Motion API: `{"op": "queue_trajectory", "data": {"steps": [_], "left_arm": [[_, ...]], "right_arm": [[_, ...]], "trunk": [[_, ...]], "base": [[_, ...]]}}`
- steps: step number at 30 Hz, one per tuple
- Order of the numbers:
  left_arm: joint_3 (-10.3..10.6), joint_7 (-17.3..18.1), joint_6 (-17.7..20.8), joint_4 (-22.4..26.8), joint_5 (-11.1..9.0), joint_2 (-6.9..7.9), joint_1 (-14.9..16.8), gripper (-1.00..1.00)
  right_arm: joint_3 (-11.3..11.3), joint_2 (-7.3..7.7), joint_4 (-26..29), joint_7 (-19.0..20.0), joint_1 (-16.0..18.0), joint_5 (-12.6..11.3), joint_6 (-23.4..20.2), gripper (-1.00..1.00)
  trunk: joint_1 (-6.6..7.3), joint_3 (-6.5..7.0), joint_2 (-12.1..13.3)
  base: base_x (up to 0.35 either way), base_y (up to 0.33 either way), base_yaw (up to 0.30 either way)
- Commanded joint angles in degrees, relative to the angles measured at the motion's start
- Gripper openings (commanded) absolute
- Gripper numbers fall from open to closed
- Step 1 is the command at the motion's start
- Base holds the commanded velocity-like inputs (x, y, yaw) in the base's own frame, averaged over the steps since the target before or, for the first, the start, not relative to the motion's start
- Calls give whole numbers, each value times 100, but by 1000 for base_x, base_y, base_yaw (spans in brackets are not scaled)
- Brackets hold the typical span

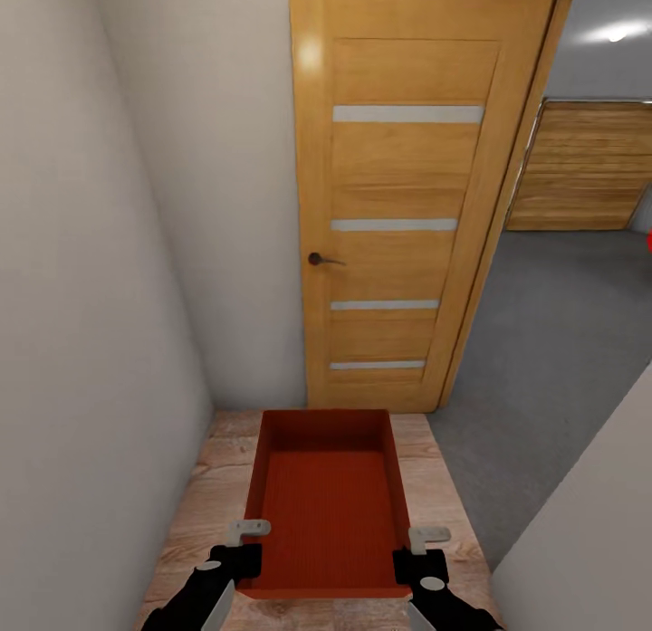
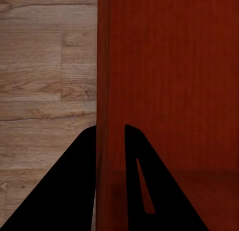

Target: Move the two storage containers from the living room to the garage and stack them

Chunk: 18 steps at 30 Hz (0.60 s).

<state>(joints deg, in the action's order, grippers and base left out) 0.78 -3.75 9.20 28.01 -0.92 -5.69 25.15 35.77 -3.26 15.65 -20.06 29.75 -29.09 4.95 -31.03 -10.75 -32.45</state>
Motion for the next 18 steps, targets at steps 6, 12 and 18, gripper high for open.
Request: {"op": "queue_trajectory", "data": {"steps": [6, 12, 18], "left_arm": [[37, -65, -77, 35, 97, 77, -1, -100], [37, -65, -77, 38, 95, 77, -2, -100], [31, -65, -38, 3, 99, 77, -3, -100]], "right_arm": [[-61, 53, -132, -59, 9, -176, 50, -100], [-61, 53, -132, -59, 12, -178, 50, -100], [-61, 53, -132, -59, 9, -176, 50, -100]], "trunk": [[-2, -9, -9], [-2, -9, -9], [-2, -9, -9]], "base": [[0, 0, -238], [0, 0, -244], [74, 95, -242]]}}
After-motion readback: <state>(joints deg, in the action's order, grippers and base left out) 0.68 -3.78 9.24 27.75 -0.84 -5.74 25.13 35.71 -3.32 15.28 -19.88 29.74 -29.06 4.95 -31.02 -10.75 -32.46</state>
